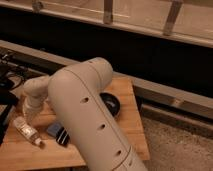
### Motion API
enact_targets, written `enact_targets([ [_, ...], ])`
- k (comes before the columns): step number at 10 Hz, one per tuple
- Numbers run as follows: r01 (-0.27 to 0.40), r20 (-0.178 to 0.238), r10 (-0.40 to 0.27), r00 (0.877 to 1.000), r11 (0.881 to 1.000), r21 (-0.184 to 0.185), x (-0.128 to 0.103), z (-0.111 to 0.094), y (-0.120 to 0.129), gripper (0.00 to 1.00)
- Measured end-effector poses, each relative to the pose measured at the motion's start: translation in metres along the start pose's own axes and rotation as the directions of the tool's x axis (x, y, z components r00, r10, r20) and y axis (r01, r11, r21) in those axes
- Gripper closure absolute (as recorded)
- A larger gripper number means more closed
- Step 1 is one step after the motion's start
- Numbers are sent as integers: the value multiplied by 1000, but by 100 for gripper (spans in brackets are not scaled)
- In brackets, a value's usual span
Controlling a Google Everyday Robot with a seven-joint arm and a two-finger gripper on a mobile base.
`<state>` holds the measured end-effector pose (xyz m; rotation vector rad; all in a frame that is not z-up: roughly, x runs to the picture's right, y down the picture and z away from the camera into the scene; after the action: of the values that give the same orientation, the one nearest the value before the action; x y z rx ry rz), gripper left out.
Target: Place the bottle in the ceramic bowl
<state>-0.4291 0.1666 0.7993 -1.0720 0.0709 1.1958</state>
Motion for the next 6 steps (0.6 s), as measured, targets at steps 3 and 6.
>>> enact_targets([
  [3,41,8,-41,999,999,0,-1,-3,13,20],
  [6,98,-32,-97,995,994,42,4,3,29,20],
])
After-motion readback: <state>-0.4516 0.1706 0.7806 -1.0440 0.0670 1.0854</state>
